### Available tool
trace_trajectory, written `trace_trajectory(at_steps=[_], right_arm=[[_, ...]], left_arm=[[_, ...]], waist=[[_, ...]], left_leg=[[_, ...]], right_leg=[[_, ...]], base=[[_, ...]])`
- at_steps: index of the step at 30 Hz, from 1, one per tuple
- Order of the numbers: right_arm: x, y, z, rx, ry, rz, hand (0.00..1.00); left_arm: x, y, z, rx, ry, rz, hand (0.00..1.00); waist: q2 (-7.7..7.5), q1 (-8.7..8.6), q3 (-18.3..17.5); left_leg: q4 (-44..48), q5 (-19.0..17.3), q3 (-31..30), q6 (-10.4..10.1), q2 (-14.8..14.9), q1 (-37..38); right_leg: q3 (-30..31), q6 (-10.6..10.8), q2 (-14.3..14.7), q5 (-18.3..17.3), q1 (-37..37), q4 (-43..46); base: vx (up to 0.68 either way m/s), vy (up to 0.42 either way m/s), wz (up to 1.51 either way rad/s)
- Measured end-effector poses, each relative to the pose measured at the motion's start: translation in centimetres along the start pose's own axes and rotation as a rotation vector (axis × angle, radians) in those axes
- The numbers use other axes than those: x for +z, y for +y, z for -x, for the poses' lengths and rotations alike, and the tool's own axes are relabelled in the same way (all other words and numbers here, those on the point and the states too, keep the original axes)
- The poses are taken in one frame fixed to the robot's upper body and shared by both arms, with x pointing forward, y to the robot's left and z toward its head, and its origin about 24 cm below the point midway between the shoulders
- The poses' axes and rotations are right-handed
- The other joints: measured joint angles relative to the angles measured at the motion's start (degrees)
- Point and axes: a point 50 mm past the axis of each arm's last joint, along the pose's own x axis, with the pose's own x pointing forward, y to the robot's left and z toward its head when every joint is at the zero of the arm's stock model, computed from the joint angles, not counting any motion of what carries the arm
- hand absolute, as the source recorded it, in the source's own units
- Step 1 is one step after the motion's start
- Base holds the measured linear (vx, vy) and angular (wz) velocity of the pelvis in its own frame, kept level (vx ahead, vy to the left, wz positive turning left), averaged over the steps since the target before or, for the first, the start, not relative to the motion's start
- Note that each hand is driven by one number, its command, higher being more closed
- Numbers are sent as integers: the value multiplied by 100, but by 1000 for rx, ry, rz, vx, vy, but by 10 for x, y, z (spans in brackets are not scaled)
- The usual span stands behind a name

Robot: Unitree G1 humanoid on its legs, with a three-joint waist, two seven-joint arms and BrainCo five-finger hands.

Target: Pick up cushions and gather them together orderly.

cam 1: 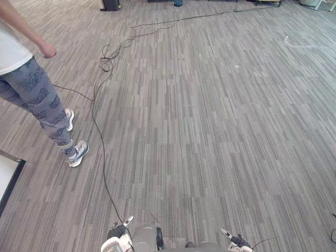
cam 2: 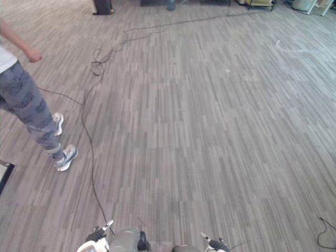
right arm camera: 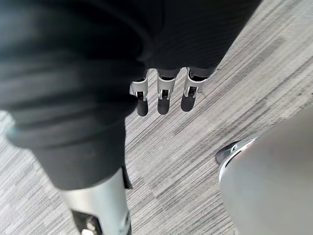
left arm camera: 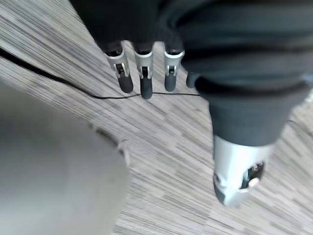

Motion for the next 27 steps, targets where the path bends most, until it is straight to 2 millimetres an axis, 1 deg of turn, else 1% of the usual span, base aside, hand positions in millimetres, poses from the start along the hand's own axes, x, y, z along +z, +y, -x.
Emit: trace_trajectory(at_steps=[1, 2, 3, 4, 5, 6, 7, 8, 9, 10, 11, 12, 13, 14, 15, 16, 17, 18, 19, 20, 21, 22, 23, 24, 25, 26, 27], right_arm=[[2, 4, 0, 9, -4, -2, 0], [4, 7, -1, 16, -11, -4, 0], [4, 7, -1, 18, -10, -4, 0], [4, 12, 0, 28, -13, -8, 0], [1, 17, 1, 40, -4, -15, 0], [-2, 23, 2, 56, 1, -22, 0], [-3, 27, 3, 68, 2, -30, 0], [-4, 28, 3, 75, 9, -27, 0], [-4, 27, 3, 74, 8, -31, 0], [-4, 27, 3, 77, 5, -32, 0], [1, 27, 3, 83, -19, -38, 0], [4, 28, 3, 87, -32, -39, 0], [8, 29, 3, 92, -51, -41, 0], [10, 29, 3, 94, -62, -43, 0], [13, 30, 4, 99, -76, -45, 0], [15, 31, 4, 103, -88, -48, 0], [16, 32, 4, 106, -94, -51, 0], [20, 30, 3, 99, -106, -57, 0], [22, 31, 2, 97, -108, -53, 0], [23, 30, 2, 94, -110, -47, 0], [28, 31, 1, 94, -124, -32, 0], [26, 30, 1, 92, -116, -28, 0], [24, 27, 1, 83, -107, -27, 0], [31, 23, -1, 75, -124, -14, 0], [39, 24, -1, 78, -148, -4, 0], [41, 24, -2, 76, -157, 2, 0], [43, 23, -2, 72, -165, 10, 0]], left_arm=[[2, -2, 0, -8, -11, -11, 0], [4, -4, 0, -16, -20, -21, 0], [4, -6, 0, -22, -25, -28, 0], [4, -6, 0, -22, -27, -32, 0], [7, -2, 0, -14, -33, -43, 0], [8, 0, -1, -9, -36, -55, 0], [8, 2, -1, -5, -37, -57, 0], [9, 3, -2, -3, -37, -63, 0], [11, 3, -2, -1, -37, -69, 0], [9, 2, -3, -8, -26, -92, 0], [8, -1, -3, -20, -16, -113, 0], [7, -2, -3, -25, -11, -121, 0], [7, -8, -4, -42, -7, -133, 0], [10, -13, -4, -53, -11, -133, 0], [10, -20, -4, -68, -10, -128, 0], [11, -26, -5, -80, -7, -124, 0], [9, -29, -4, -87, -2, -121, 0], [5, -34, -4, -97, 16, -112, 0], [1, -39, -3, -104, 32, -96, 0], [1, -41, -3, -108, 33, -90, 0], [1, -46, -2, -118, 33, -87, 0], [1, -46, -2, -123, 34, -87, 0], [-1, -46, -2, -123, 41, -86, 0], [-5, -48, -1, -125, 54, -80, 0], [-3, -47, -1, -128, 50, -71, 0], [-3, -46, -1, -124, 47, -61, 0], [-1, -46, -1, -125, 41, -53, 0]], waist=[[-28, 41, -10], [-33, 85, -15], [-3, 104, -25], [-9, 124, -46], [-139, 116, -160], [-205, 124, -267], [-264, 138, -306], [-322, 133, -317], [-367, 139, -306], [-360, 132, -285], [-299, 107, -240], [-248, 89, -204], [-209, 65, -166], [-201, 59, -163], [-186, 35, -155], [-206, -1, -144], [-215, -58, -137], [-201, -148, -115], [-160, -233, -90], [-131, -246, -69], [-103, -279, -51], [-116, -295, -31], [-102, -294, -12], [64, -322, 23], [274, -299, 94], [318, -303, 118], [381, -304, 123]], left_leg=[[-481, 110, 142, -8, -26, -106], [-961, 351, 209, -44, -69, -185], [-1529, 644, 207, -72, -109, -193], [-1754, 1241, 154, -5, -125, -168], [-1768, 1138, 189, 78, -285, -165], [-1739, 996, 251, 164, -333, -180], [-1652, 913, 327, 287, -343, -140], [-1527, 717, 384, 445, -409, 23], [-1550, 604, 406, 533, -491, 262], [-1625, 443, 423, 603, -552, 666], [-1731, 275, 426, 604, -561, 1138], [-1808, 223, 431, 599, -563, 1364], [-2044, 146, 492, 573, -569, 1862], [-2207, 108, 513, 559, -568, 2086], [-2515, 4, 525, 458, -563, 2459], [-2706, -73, 552, 357, -564, 2691], [-2779, -125, 549, 310, -563, 2804], [-2965, -156, 557, 284, -570, 3078], [-3198, -165, 559, 272, -570, 3404], [-3288, -165, 541, 271, -563, 3524], [-3436, -165, 490, 271, -551, 3687], [-3494, -165, 330, 270, -594, 3856], [-3489, -165, 202, 270, -611, 3964], [-3455, -160, 11, 266, -466, 4143], [-3182, 76, -199, -88, -297, 4135], [-2948, 195, -317, -216, -266, 4116], [-2392, 352, -465, -310, -190, 3976]], right_leg=[[25, 5, -161, 3, 190, -233], [49, 10, -271, 6, 312, -401], [80, 16, -325, 10, 411, -500], [159, 15, -375, 12, 483, -524], [237, -9, -526, 75, 455, -465], [350, 8, -610, 265, 306, -271], [523, 133, -655, 438, 209, -39], [639, 418, -734, 627, 115, 459], [753, 662, -794, 796, -93, 1176], [910, 940, -808, 1173, -532, 2513], [940, 995, -762, 1329, -937, 3785], [873, 975, -752, 1314, -1143, 4310], [647, 839, -745, 1220, -1627, 5109], [533, 735, -714, 1152, -1852, 5316], [287, 590, -617, 983, -2304, 5451], [50, 571, -537, 804, -2698, 5312], [-155, 560, -502, 707, -2911, 5054], [-574, 400, -482, 610, -3106, 4397], [-984, 256, -381, 666, -3194, 3338], [-1079, 183, -313, 744, -3219, 2914], [-1191, 99, -150, 1073, -3263, 1859], [-1190, 55, 1, 1494, -3202, 925], [-1165, -264, 68, 1904, -3160, 725], [-1164, -633, 206, 2094, -3041, 830], [-1246, -702, 242, 1655, -3038, 1269], [-1264, -740, 259, 1472, -3023, 1462], [-1279, -739, 311, 1237, -2930, 1588]], base=[[413, 166, -17], [436, 210, -26], [459, 269, -31], [591, 350, -24], [639, 375, -15], [559, 317, -9], [570, 322, -9], [461, 267, -11], [560, 303, -14], [619, 296, -25], [570, 253, -27], [492, 184, -29], [278, 86, -22], [364, 100, -27], [375, 78, -20], [370, 59, -12], [362, 16, 0], [524, -20, 9], [457, -22, 12], [542, -40, 24], [617, -98, 39], [743, -130, 41], [641, -144, 26], [635, -185, 1], [639, -205, -7], [631, -219, -21], [511, -175, -31]])
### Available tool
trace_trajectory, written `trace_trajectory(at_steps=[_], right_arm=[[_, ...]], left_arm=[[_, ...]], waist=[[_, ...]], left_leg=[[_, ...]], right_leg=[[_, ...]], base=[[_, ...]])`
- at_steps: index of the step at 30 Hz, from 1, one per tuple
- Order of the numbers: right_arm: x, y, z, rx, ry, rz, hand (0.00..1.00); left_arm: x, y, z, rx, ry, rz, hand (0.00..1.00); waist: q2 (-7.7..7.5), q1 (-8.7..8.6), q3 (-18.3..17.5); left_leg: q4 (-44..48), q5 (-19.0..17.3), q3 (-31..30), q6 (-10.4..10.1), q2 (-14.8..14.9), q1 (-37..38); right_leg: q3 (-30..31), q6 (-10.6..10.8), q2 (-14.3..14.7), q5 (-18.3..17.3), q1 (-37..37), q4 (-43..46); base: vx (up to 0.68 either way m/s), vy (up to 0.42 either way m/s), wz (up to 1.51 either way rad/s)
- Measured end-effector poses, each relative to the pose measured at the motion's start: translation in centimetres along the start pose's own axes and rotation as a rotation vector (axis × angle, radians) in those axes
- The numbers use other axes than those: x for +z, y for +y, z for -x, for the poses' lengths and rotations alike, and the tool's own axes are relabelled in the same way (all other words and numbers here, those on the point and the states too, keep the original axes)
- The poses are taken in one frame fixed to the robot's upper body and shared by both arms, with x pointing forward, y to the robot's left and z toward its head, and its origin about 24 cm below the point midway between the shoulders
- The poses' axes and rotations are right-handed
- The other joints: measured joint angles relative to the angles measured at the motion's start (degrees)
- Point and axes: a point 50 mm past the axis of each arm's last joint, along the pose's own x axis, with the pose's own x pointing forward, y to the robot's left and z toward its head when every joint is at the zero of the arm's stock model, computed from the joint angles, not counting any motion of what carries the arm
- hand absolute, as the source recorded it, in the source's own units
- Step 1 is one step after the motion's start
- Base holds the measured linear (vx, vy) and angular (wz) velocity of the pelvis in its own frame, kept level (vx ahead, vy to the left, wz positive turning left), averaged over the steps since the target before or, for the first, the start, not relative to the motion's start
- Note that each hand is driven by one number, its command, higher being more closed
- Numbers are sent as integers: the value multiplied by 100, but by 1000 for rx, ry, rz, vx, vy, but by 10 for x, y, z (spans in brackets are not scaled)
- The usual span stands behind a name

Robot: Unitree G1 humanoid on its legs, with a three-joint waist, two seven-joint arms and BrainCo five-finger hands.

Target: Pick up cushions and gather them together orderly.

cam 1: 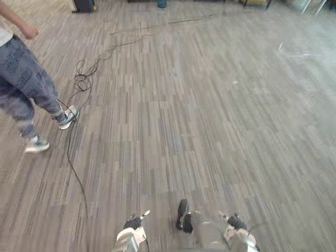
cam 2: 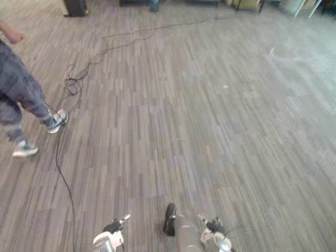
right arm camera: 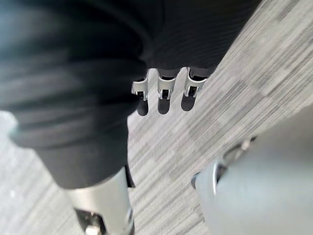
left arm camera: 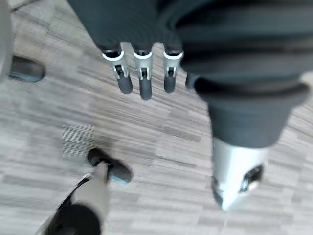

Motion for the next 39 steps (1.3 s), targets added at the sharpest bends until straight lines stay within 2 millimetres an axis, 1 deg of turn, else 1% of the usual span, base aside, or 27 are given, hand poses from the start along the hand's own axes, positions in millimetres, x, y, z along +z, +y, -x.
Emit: trace_trajectory(at_steps=[1, 2, 3, 4, 5, 7, 8, 9, 10, 12, 14, 15, 18, 19, 21, 22, 24, 25, 26, 28, 30, 31, 32, 33, 35, 37, 39], right_arm=[[1, 0, 0, 0, -5, 3, 0], [2, 2, 0, 7, -7, 13, 0], [1, 3, 0, 12, -6, 17, 0], [-1, 10, 0, 33, 3, 38, 0], [-7, 19, 2, 64, 23, 64, 0], [-15, 30, 5, 94, 51, 75, 0], [-18, 39, 5, 113, 66, 69, 0], [-19, 39, 5, 114, 70, 72, 0], [-20, 39, 5, 113, 79, 72, 0], [-21, 37, 6, 105, 80, 72, 0], [-29, 35, 7, 103, 107, 89, 0], [-36, 31, 9, 99, 136, 98, 0], [-42, 26, 11, 87, 153, 97, 0], [-41, 26, 11, 91, 151, 101, 0], [-37, 27, 10, 108, 136, 103, 0], [-29, 29, 8, 118, 97, 93, 0], [-26, 29, 8, 124, 80, 90, 0], [-24, 30, 8, 129, 69, 88, 0], [-22, 30, 7, 126, 63, 77, 0], [-19, 27, 6, 111, 56, 53, 0], [-12, 29, 4, 106, 35, 41, 0], [-14, 29, 5, 102, 41, 41, 0], [-11, 25, 3, 92, 34, 49, 0], [-10, 25, 3, 92, 33, 49, 0], [-7, 23, 2, 88, 20, 51, 0], [-6, 24, 2, 92, 20, 59, 0], [-11, 28, 3, 100, 42, 66, 0]], left_arm=[[-2, 1, 0, 2, 6, 3, 0], [-5, 4, 1, 7, 13, 7, 0], [-4, 4, 1, 7, 9, 10, 0], [4, 6, 1, 12, -24, 28, 0], [13, 10, 0, 21, -61, 24, 0], [17, 14, 2, 28, -93, 24, 0], [19, 14, 2, 29, -110, 36, 0], [19, 14, 3, 30, -113, 38, 0], [18, 15, 3, 32, -115, 42, 0], [15, 17, 4, 41, -110, 52, 0], [14, 22, 4, 56, -107, 48, 0], [16, 27, 4, 69, -112, 38, 0], [17, 34, 4, 95, -109, 31, 0], [15, 35, 3, 99, -96, 22, 0], [14, 30, 2, 87, -80, 16, 0], [10, 29, 1, 83, -55, -1, 0], [8, 24, 0, 70, -35, -20, 0], [10, 19, -1, 56, -34, -25, 0], [7, 16, -1, 47, -18, -28, 0], [5, 6, -1, 17, -11, -43, 0], [0, 2, 0, 7, 5, -40, 0], [0, 3, 0, 8, 3, -48, 0], [-3, -1, 1, -3, 9, -56, 0], [-4, -1, 1, -2, 9, -58, 0], [-5, -2, 1, -9, 13, -66, 0], [-4, -1, 1, -13, 10, -59, 0], [2, 1, 1, -7, -13, -60, 0]], waist=[[90, -14, 22], [147, 14, 64], [158, 25, 87], [87, 94, 171], [-49, 195, 246], [-158, 300, 183], [-179, 400, 182], [-173, 412, 178], [-147, 459, 153], [-136, 464, 116], [-270, 501, -15], [-388, 518, -152], [-578, 555, -276], [-614, 553, -298], [-513, 558, -223], [-405, 508, -156], [-425, 368, -171], [-434, 366, -161], [-451, 342, -157], [-462, 292, -151], [-447, 149, -140], [-505, 126, -151], [-310, 123, -145], [-296, 119, -155], [-119, 79, -186], [24, 110, -150], [-33, 145, -48]], left_leg=[[1283, 427, -277, -368, 133, -461], [2934, 1236, -507, -846, 316, -1220], [3639, 1203, -477, -820, 438, -1549], [4530, 930, -222, -595, 675, -2019], [4854, 548, -42, -228, 751, -2490], [4443, 176, 220, -5, 790, -3058], [3721, -59, 297, 104, 795, -3426], [3421, -103, 272, 106, 783, -3531], [2407, -101, 192, 119, 715, -3648], [685, 219, -354, -46, 471, -3756], [524, 969, -672, -198, 234, -3748], [676, 798, -616, -82, 74, -3774], [1348, 237, -85, 359, 56, -3579], [1331, 112, 56, 549, 5, -3284], [934, -125, 109, 585, -11, -2588], [578, -340, 243, 487, -26, -1984], [183, -404, 437, 547, -49, -1369], [-88, -432, 537, 513, -49, -1104], [-391, -414, 637, 487, -64, -779], [-644, -414, 695, 486, -143, -447], [-870, -416, 643, 489, -202, -174], [-961, -416, 510, 489, -313, -4], [-839, -382, 254, 448, -140, 238], [-785, -370, 232, 427, -115, 230], [387, -299, -57, 305, 57, -144], [2994, 297, -472, -533, 416, -1318], [4113, 136, -376, -395, 609, -1961]], right_leg=[[68, 7, 151, -255, 287, -90], [207, -9, 331, -356, 678, -358], [283, -19, 429, -371, 920, -525], [530, -74, 598, -412, 1447, -828], [853, -85, 675, -440, 2063, -1190], [1326, -47, 677, -447, 2569, -1568], [1678, 59, 642, -469, 2908, -1782], [1805, 89, 628, -486, 2992, -1836], [2054, 227, 517, -576, 3190, -1969], [2480, 396, 298, -899, 3455, -2079], [2795, 568, 32, -1102, 3538, -2073], [2914, 595, -134, -1093, 3502, -2011], [3006, 986, -419, -858, 3268, -1136], [2937, 1310, -449, -640, 2908, -185], [2677, 1621, -453, 2, 2071, 1700], [2233, 1480, -514, -243, 1591, 2709], [1410, 1265, -660, -599, 1082, 3071], [960, 1158, -676, -754, 803, 2965], [379, 1014, -659, -834, 614, 2302], [-121, 875, -643, -770, 417, 1287], [-197, 785, -521, -403, 227, 303], [-66, 626, -421, 28, 259, -276], [-13, 142, -292, 25, 409, -15], [-13, 126, -277, -25, 421, -2], [9, 126, -110, -426, 572, 123], [194, 96, 261, -533, 1061, -332], [468, 56, 477, -548, 1753, -798]], base=[[630, -163, -50], [623, -124, -49], [729, -75, -71], [705, -39, -93], [682, -29, -97], [499, 40, -126], [504, 106, -138], [531, 189, -136], [512, 261, -103], [515, 322, -117], [571, 441, -93], [648, 462, -86], [673, 414, -71], [519, 282, -79], [413, 205, -95], [410, 179, -80], [424, 147, -45], [372, 106, -34], [384, 91, -24], [454, 48, -6], [599, -36, 24], [791, -113, 11], [578, -95, 1], [560, -150, -14], [437, -153, -16], [542, -120, -50], [537, -24, -70]])
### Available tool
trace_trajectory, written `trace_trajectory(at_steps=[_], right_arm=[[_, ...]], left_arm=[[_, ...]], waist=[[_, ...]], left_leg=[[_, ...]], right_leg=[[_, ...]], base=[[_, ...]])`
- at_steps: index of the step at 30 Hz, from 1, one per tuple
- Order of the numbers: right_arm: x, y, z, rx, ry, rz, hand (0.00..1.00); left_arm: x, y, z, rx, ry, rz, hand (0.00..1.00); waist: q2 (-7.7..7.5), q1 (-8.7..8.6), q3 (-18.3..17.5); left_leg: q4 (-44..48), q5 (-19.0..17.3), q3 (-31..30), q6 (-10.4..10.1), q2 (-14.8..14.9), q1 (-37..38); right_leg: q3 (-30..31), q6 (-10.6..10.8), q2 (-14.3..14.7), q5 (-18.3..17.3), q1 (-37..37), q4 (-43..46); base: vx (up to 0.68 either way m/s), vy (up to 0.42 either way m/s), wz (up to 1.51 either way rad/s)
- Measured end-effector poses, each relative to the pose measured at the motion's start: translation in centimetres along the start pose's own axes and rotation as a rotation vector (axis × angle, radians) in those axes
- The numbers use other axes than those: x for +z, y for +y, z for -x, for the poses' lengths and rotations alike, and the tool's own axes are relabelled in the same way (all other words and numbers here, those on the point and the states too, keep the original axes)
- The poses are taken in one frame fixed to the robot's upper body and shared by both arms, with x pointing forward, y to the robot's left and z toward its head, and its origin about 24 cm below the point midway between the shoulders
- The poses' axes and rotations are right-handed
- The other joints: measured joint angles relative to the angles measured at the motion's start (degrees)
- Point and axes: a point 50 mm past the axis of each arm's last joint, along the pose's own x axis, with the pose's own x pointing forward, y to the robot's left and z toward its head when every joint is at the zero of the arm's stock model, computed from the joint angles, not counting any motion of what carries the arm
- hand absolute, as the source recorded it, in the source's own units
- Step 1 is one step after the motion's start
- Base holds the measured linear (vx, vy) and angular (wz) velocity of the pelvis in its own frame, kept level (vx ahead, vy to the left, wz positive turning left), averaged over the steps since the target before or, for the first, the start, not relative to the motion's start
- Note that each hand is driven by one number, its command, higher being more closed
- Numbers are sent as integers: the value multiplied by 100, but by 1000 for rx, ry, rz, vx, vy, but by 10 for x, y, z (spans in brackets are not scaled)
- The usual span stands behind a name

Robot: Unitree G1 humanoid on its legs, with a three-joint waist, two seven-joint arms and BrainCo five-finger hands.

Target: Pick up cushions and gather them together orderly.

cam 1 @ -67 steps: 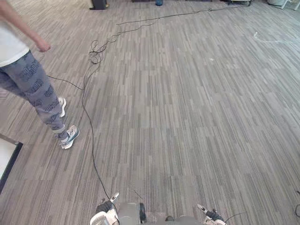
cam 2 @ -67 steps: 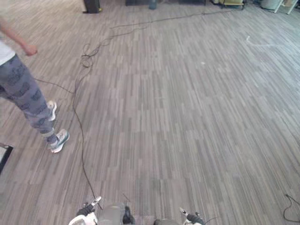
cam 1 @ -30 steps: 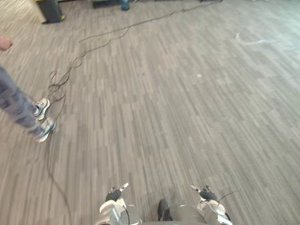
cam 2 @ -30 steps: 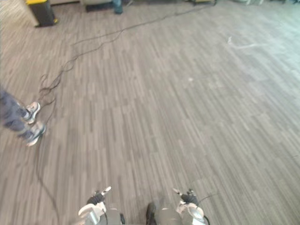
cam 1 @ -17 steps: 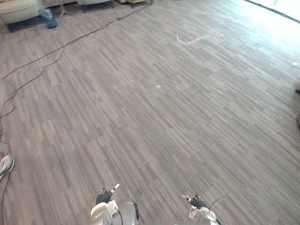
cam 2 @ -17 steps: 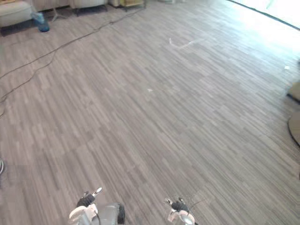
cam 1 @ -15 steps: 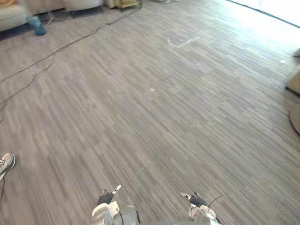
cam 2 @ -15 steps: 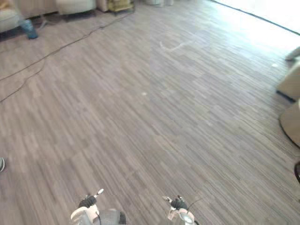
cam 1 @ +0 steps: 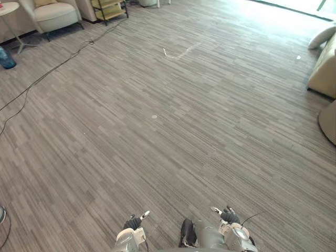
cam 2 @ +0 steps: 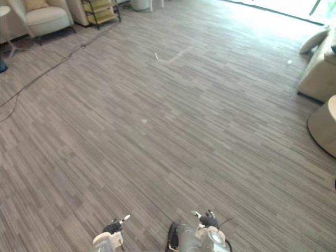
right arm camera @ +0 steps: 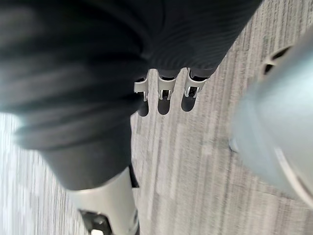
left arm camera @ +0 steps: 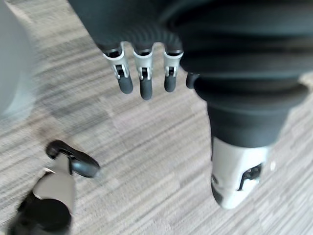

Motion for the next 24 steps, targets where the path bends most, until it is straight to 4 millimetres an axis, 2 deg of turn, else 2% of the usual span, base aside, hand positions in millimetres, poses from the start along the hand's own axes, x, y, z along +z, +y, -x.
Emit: trace_trajectory(at_steps=[1, 2, 3, 4, 5, 6, 7, 9, 10, 12, 13, 14, 16, 17, 19, 20, 22, 23, 24], right_arm=[[-3, 5, 0, 12, 14, 17, 0], [-3, 5, 0, 13, 15, 18, 0], [-8, 8, 1, 14, 34, 8, 0], [-11, 8, 1, 9, 46, 4, 0], [-12, 9, 2, 8, 49, 4, 0], [-12, 9, 2, 7, 52, 4, 0], [-14, 8, 2, 5, 58, 6, 0], [-18, 8, 3, 6, 74, 14, 0], [-23, 6, 3, 8, 95, 32, 0], [-24, 6, 4, 5, 97, 27, 0], [-26, 3, 5, -1, 103, 26, 0], [-29, 4, 6, 0, 109, 25, 0], [-25, 0, 6, -6, 87, 32, 0], [-20, 1, 5, 2, 57, 34, 0], [-17, 0, 5, 0, 41, 30, 0], [-13, 0, 5, 2, 25, 22, 0], [-10, -1, 4, -4, 10, 11, 0], [-9, -2, 4, -9, 6, 1, 0], [-6, -3, 3, -16, -1, -11, 0]], left_arm=[[6, 2, 0, 4, -24, -3, 0], [6, 2, 0, 3, -25, -3, 0], [12, 1, 0, -1, -59, 3, 0], [14, 0, 1, -3, -72, 10, 0], [14, 0, 1, -3, -77, 12, 0], [14, 0, 1, -3, -79, 14, 0], [14, 0, 1, -2, -83, 16, 0], [15, 5, 2, 9, -94, 16, 0], [12, 10, 2, 20, -87, 7, 0], [12, 14, 2, 35, -79, 6, 0], [13, 17, 2, 41, -82, 1, 0], [11, 20, 1, 50, -71, -5, 0], [6, 21, 2, 57, -45, -17, 0], [6, 17, 0, 45, -31, -35, 0], [5, 8, 0, 26, -18, -46, 0], [4, 6, -1, 20, -12, -44, 0], [2, 2, -1, 13, 1, -46, 0], [2, 1, -2, 11, 7, -48, 0], [1, 0, -1, 8, 7, -49, 0]], waist=[[-76, 10, 50], [-83, 11, 53], [-153, 163, 60], [-174, 250, 53], [-157, 256, 42], [-144, 257, 32], [-138, 257, 22], [-257, 302, -50], [-357, 295, -284], [-391, 287, -323], [-437, 300, -339], [-478, 324, -330], [-432, 261, -294], [-422, 171, -258], [-383, 153, -223], [-383, 142, -204], [-421, 68, -175], [-430, 32, -169], [-440, -49, -140]], left_leg=[[96, -188, 86, 209, -24, -379], [86, -203, 96, 222, -21, -408], [-502, -447, 404, 460, 3, -808], [-1186, -558, 420, 534, -52, -1164], [-1649, -547, 365, 538, -109, -1319], [-2133, -490, 311, 533, -155, -1433], [-3004, -202, 193, 497, -288, -1584], [-3410, 688, 105, 464, -469, -1582], [-3387, 593, 287, 553, -641, -1585], [-3179, 452, 501, 838, -627, -1546], [-3152, 403, 595, 916, -658, -1432], [-3327, 326, 724, 1003, -734, -1074], [-3765, 59, 770, 1027, -842, -365], [-3949, -101, 743, 1039, -933, 31], [-4297, -345, 745, 1054, -925, 617], [-4486, -472, 751, 1072, -911, 933], [-4733, -591, 732, 1055, -907, 1348], [-4809, -657, 702, 1017, -906, 1481], [-4891, -763, 629, 978, -906, 1642]], right_leg=[[200, -8, 39, -7, 470, -373], [210, -2, 39, -3, 500, -392], [593, 22, 24, -4, 908, -700], [882, 135, -23, -81, 1124, -862], [1019, 187, -73, -145, 1250, -926], [1131, 258, -129, -238, 1351, -950], [1307, 403, -250, -420, 1554, -968], [1562, 606, -508, -610, 1826, -1099], [1730, 658, -718, -591, 1847, -1178], [2046, 770, -833, -260, 1708, -950], [2153, 921, -882, -135, 1647, -689], [2234, 1139, -912, -8, 1379, 203], [2203, 1713, -891, 602, 309, 2612], [1990, 1636, -944, 488, -151, 3576], [1439, 1357, -973, 170, -685, 3990], [904, 1165, -1033, -43, -1017, 3775], [264, 1047, -1071, -145, -1286, 2873], [109, 1008, -1036, -99, -1404, 2352], [-33, 963, -992, 104, -1508, 1503]], base=[[517, -8, -48], [550, 16, -88], [496, 84, -119], [486, 126, -140], [417, 194, -93], [460, 239, -69], [486, 264, -61], [568, 334, -58], [623, 336, -47], [539, 296, -42], [528, 337, -56], [479, 298, -64], [527, 283, -52], [405, 167, -13], [382, 102, -11], [421, 70, -8], [382, 19, 11], [488, -46, 26], [520, -74, 37]])
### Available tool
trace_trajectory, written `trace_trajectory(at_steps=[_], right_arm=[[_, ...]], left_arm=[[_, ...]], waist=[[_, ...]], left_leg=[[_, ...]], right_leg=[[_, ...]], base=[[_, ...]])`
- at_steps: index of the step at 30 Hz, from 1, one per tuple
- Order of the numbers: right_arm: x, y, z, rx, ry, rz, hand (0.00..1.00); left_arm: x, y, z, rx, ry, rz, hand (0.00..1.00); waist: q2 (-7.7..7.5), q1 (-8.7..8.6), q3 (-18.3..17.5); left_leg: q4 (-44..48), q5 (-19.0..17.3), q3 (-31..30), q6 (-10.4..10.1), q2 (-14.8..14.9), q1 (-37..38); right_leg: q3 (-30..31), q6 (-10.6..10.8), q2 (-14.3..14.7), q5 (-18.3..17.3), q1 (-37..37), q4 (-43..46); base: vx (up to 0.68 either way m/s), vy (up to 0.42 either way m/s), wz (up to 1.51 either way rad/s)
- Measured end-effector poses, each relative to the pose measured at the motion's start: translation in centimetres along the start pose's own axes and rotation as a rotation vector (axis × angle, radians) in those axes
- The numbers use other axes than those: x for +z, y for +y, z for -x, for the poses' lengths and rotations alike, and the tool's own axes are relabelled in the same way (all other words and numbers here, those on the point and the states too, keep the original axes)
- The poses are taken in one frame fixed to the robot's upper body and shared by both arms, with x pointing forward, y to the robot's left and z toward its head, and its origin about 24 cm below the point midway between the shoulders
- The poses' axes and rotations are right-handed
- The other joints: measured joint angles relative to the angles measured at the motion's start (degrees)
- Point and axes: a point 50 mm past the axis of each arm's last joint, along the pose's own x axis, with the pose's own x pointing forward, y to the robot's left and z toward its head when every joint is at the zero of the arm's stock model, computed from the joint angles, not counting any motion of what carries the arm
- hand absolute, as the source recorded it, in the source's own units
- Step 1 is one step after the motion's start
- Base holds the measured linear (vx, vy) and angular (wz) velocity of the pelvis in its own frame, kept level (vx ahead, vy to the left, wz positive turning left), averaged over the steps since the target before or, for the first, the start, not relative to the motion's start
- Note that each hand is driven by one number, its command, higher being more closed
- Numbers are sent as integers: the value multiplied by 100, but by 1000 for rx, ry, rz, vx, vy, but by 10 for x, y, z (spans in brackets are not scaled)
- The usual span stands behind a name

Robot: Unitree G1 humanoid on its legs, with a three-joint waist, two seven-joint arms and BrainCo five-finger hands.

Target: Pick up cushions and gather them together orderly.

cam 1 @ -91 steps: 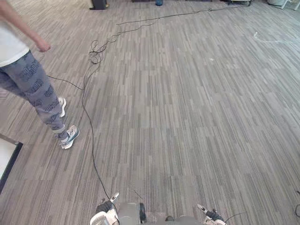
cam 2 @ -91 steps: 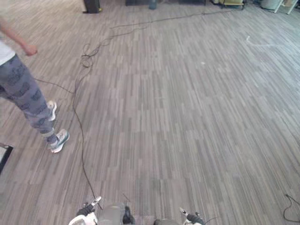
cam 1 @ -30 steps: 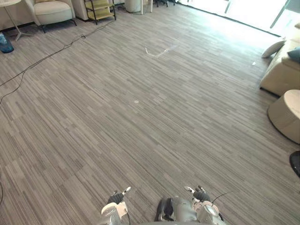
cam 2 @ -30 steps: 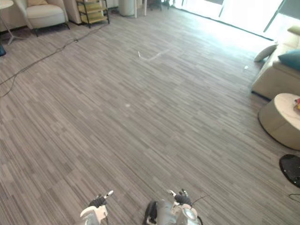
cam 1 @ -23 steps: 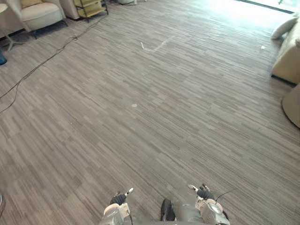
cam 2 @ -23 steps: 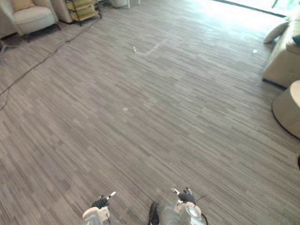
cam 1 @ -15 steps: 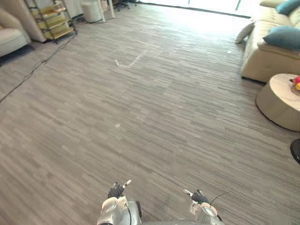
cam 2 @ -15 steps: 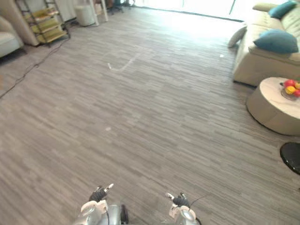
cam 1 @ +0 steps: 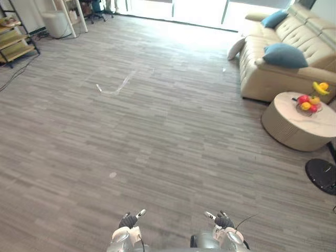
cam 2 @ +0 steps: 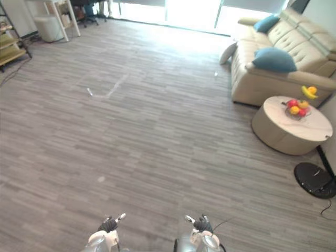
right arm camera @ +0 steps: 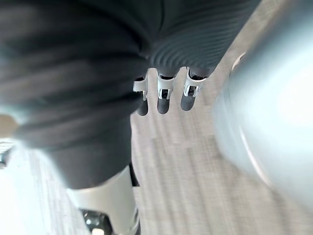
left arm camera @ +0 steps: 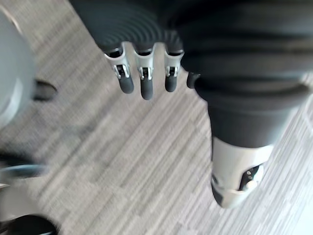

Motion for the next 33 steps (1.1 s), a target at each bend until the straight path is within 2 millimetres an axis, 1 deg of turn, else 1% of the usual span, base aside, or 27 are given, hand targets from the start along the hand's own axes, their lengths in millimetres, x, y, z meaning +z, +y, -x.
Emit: trace_trajectory(at_steps=[1, 2, 3, 4, 5, 6, 7, 9, 10, 11, 12, 13, 14, 15, 17, 18, 19, 20, 21, 23, 24, 26, 27, 28, 30, 31, 33], right_arm=[[4, -1, -1, -6, -10, -9, 0], [5, -5, -1, -18, -11, -10, 0], [6, -10, -1, -28, -13, 1, 0], [11, -15, -3, -39, -26, 13, 0], [14, -15, -4, -41, -32, 14, 0], [17, -16, -4, -43, -38, 17, 0], [18, -17, -4, -43, -41, 24, 0], [19, -13, -5, -28, -45, 39, 0], [20, -6, -5, -11, -41, 47, 0], [17, 0, -5, 4, -28, 47, 0], [13, 7, -5, 21, -16, 45, 0], [7, 10, -3, 27, 5, 42, 0], [-2, 12, -3, 29, 39, 37, 0], [-2, 14, -2, 32, 42, 36, 0], [-5, 13, -1, 27, 47, 34, 0], [-6, 12, -1, 22, 52, 35, 0], [-11, 10, 0, 19, 72, 44, 0], [-15, 10, 0, 26, 86, 56, 0], [-18, 10, 1, 22, 97, 54, 0], [-20, 9, 2, 21, 103, 57, 0], [-19, 8, 2, 25, 99, 70, 0], [-13, 11, 2, 45, 66, 93, 0], [-10, 12, 2, 54, 42, 115, 0], [-6, 12, 2, 58, 13, 120, 0], [-1, 14, 2, 71, -7, 116, 0], [2, 13, 2, 69, -16, 107, 0], [7, 7, 1, 51, -37, 88, 0]], left_arm=[[-1, -2, 0, -5, 2, -3, 0], [-3, -2, 1, -6, 9, -2, 0], [-8, -3, 2, -7, 24, -5, 0], [-9, -5, 2, -14, 24, -2, 0], [-9, -6, 2, -19, 26, -4, 0], [-10, -9, 2, -27, 26, -5, 0], [-10, -8, 2, -26, 26, -9, 0], [-8, -4, 2, -12, 14, 3, 0], [-4, -2, 2, -4, -1, 21, 0], [2, 1, 2, 4, -26, 34, 0], [8, 4, 1, 10, -52, 32, 0], [12, 7, 2, 16, -72, 33, 0], [14, 8, 2, 19, -87, 40, 0], [15, 8, 2, 18, -94, 44, 0], [14, 9, 3, 21, -100, 51, 0], [14, 10, 4, 24, -103, 50, 0], [12, 17, 4, 41, -100, 44, 0], [10, 21, 4, 54, -92, 37, 0], [8, 24, 4, 62, -82, 39, 0], [8, 29, 3, 78, -75, 36, 0], [3, 32, 3, 85, -44, 29, 0], [-1, 31, 3, 83, -22, 21, 0], [-2, 29, 3, 77, -15, 16, 0], [-1, 22, 2, 59, -16, 12, 0], [1, 19, 2, 51, -23, 12, 0], [1, 20, 1, 51, -19, 10, 0], [-3, 14, 2, 35, -3, -4, 0]], waist=[[13, -30, 35], [45, -35, 63], [145, -83, 100], [335, -52, 100], [371, -14, 138], [404, -40, 164], [476, -66, 142], [607, -17, 191], [652, 1, 283], [588, 39, 379], [496, 133, 427], [392, 179, 419], [312, 289, 360], [322, 321, 349], [376, 325, 292], [362, 341, 265], [230, 389, 121], [140, 345, -42], [51, 337, -142], [-31, 368, -118], [-19, 386, -73], [31, 309, 8], [60, 267, 36], [168, 249, 50], [89, 248, 94], [64, 223, 117], [94, 89, 112]], left_leg=[[-127, -95, -67, -55, -11, 209], [-218, -139, -130, -69, -15, 412], [-285, -163, -305, -25, 37, 641], [-137, -57, -483, -194, 224, 695], [60, 102, -636, -398, 251, 670], [372, 335, -819, -449, 236, 610], [1388, 662, -1079, -715, 252, 204], [3399, 1285, -1395, -1399, 366, -740], [4443, 1156, -1254, -1256, 509, -1246], [5040, 931, -1076, -941, 619, -1597], [5249, 749, -896, -722, 658, -1952], [5126, 546, -632, -587, 705, -2319], [4563, 325, -321, -404, 763, -2744], [4194, 274, -225, -329, 780, -2930], [2599, 441, -218, -353, 729, -3341], [2337, 860, -300, -374, 666, -3434], [2313, 893, -215, -290, 415, -3405], [2259, 771, -130, -274, 281, -3420], [2340, 658, -31, -81, 255, -3424], [2346, 447, 119, 138, 104, -3082], [1952, 304, 281, 223, -36, -2393], [1640, 202, 330, 209, -114, -1824], [1432, 176, 356, 216, -141, -1468], [1079, 19, 385, 169, -125, -1017], [832, -182, 420, 135, -133, -586], [697, -253, 416, 169, -120, -308], [320, -274, 360, 191, -45, 126]], right_leg=[[-47, -19, 59, 349, -32, -882], [-40, -95, 143, 629, -23, -1294], [30, -472, 247, 1102, 43, -1200], [-66, -670, 304, 790, 59, -853], [-79, -715, 253, 572, 52, -561], [-83, -719, 217, 363, 62, -320], [-82, -698, 306, 123, 302, -414], [17, -673, 520, 23, 814, -994], [138, -729, 701, -16, 1251, -1344], [263, -770, 778, -72, 1691, -1643], [376, -786, 779, -166, 2103, -1863], [502, -747, 743, -215, 2432, -2068], [697, -620, 685, -273, 2705, -2239], [799, -548, 640, -337, 2835, -2298], [1046, -236, 446, -651, 3217, -2423], [1119, -149, 355, -796, 3325, -2425], [1327, -59, 147, -910, 3429, -2433], [1415, -99, -1, -850, 3364, -2427], [1609, -70, -90, -632, 3226, -2262], [1881, 258, -248, -391, 2959, -1257], [2063, 625, -310, 249, 2149, 760], [1935, 673, -324, 321, 1621, 2097], [1732, 566, -325, 238, 1325, 2596], [1320, 443, -310, 66, 885, 2833], [857, 373, -322, -156, 343, 2710], [508, 196, -303, -306, 103, 2301], [-61, 66, -144, -256, -103, 902]], base=[[588, -110, 41], [667, -111, 44], [810, -120, 33], [680, -100, 24], [644, -147, 9], [645, -199, 3], [657, -202, -3], [655, -97, -27], [722, -15, -47], [557, 12, -49], [511, 17, -52], [468, 47, -75], [578, 107, -78], [497, 141, -77], [500, 202, -57], [736, 362, -53], [650, 318, -28], [807, 393, -25], [563, 281, -14], [690, 358, -41], [652, 302, -53], [434, 163, -37], [454, 124, -22], [453, 112, -17], [466, 76, -11], [572, 37, 5], [494, -10, 32]])
